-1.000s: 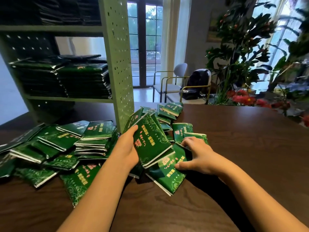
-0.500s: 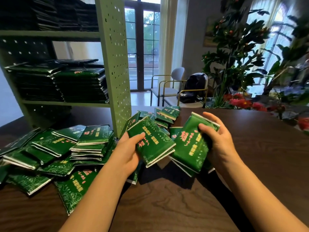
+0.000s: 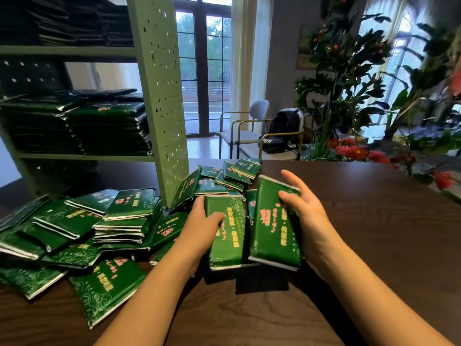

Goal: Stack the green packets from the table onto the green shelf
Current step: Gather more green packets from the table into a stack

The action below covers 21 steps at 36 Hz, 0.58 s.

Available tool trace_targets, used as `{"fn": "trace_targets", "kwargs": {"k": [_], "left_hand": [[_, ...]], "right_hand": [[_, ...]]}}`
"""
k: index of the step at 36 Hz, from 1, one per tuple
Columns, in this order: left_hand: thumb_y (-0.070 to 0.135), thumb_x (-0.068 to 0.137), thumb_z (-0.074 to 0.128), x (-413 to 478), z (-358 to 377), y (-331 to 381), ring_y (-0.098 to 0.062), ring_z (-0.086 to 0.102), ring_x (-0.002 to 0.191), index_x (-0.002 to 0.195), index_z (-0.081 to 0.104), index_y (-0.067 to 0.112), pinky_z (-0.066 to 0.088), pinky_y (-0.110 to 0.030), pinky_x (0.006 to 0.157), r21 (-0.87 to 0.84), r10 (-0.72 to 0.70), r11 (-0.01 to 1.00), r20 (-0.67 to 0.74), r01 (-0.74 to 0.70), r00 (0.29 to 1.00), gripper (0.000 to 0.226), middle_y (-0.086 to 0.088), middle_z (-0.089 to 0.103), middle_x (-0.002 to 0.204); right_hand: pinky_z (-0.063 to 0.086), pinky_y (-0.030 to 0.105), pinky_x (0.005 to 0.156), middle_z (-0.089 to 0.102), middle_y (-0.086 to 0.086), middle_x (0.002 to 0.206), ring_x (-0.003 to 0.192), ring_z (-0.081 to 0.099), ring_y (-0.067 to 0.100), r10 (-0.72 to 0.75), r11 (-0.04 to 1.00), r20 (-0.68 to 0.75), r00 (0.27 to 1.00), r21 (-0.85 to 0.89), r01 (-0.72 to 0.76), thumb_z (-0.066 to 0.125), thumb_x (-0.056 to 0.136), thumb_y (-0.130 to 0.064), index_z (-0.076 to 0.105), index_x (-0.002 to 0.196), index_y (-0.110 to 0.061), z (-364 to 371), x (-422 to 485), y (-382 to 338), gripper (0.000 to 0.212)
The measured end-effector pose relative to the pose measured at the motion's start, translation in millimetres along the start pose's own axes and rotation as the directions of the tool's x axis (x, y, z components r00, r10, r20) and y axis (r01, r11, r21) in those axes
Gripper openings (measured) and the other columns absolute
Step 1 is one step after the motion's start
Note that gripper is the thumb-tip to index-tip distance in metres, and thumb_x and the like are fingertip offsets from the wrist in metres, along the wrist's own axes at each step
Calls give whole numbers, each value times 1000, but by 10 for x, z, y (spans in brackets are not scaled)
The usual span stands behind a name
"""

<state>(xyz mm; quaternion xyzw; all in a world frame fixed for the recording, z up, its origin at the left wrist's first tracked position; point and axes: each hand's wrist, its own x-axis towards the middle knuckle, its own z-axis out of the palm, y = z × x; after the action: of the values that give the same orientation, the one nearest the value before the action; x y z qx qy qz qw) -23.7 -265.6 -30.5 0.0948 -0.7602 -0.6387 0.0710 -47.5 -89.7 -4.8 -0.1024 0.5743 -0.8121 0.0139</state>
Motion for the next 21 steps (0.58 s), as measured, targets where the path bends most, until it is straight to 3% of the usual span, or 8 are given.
{"fn": "trace_targets", "kwargs": {"k": [2, 4, 6, 9, 13, 16, 18, 21], "left_hand": [[44, 80, 60, -3, 40, -15, -36, 53, 125, 141, 39, 24, 41, -59, 105, -117, -42, 992, 66, 50, 997, 67, -15, 50, 143], [38, 96, 52, -42, 105, 6, -30, 59, 120, 144, 38, 15, 49, -51, 99, -278, -105, 950, 152, 144, 983, 55, -12, 56, 138], [33, 101, 43, -42, 175, -9, -28, 65, 110, 134, 51, 7, 56, -42, 90, -368, -119, 907, 239, 203, 964, 43, -17, 66, 124], [29, 99, 47, -79, 242, -44, -28, 69, 103, 127, 58, 11, 54, -43, 91, -356, -45, 921, 302, 157, 952, 35, -14, 71, 113], [13, 97, 54, -82, 204, -86, -25, 72, 92, 120, 58, 17, 57, -40, 82, -235, 15, 970, 286, 55, 958, 23, -9, 75, 103], [10, 97, 54, -51, 158, -77, -24, 72, 85, 114, 60, 13, 58, -40, 79, -208, 7, 977, 236, 43, 972, 18, -7, 76, 95], [9, 97, 52, -34, 129, -52, -19, 71, 69, 106, 61, 8, 58, -33, 65, -269, -24, 960, 195, 77, 980, 13, -6, 75, 82], [10, 96, 51, -2, 72, -26, -17, 65, 53, 98, 58, 7, 53, -28, 51, -378, -83, 918, 120, 123, 989, 8, -6, 68, 67]], "right_hand": [[51, 20, 48, 71, -5, 67, 53, 64, 9, -33, 997, 3, 999, -76, 33, 49, 90, 7, 53, 128, -20, 60, -28, 71, 47], [50, 19, 50, 71, -13, 71, 57, 65, 6, -81, 986, -29, 996, -152, 76, 50, 89, 8, 55, 124, -20, 111, -55, 149, 45], [50, 18, 51, 71, -10, 79, 59, 66, 4, -112, 977, -51, 992, -188, 101, 51, 89, 7, 55, 125, -22, 147, -73, 221, 46], [51, 17, 65, 65, 3, 105, 79, 67, 6, -176, 932, 14, 984, -320, 171, 54, 88, 6, 50, 132, -24, 170, -81, 327, 53], [45, 23, 93, 59, -6, 109, 103, 58, 11, -228, 845, 87, 970, -477, 241, 57, 89, -8, 45, 136, -25, 169, -48, 399, 51], [37, 5, 84, 57, -9, 103, 96, 52, -4, -271, 810, 119, 955, -508, 293, 45, 98, -5, 44, 133, -22, 105, 32, 300, 40], [37, 10, 84, 55, -6, 104, 96, 50, -3, -339, 697, 151, 929, -622, 356, 42, 98, -4, 48, 131, -19, -34, 95, 213, 37], [40, 32, 89, 54, 1, 114, 106, 50, 17, -322, 356, 241, 916, -865, 353, 46, 96, -10, 47, 135, -19, -298, 197, 159, 40]]}}
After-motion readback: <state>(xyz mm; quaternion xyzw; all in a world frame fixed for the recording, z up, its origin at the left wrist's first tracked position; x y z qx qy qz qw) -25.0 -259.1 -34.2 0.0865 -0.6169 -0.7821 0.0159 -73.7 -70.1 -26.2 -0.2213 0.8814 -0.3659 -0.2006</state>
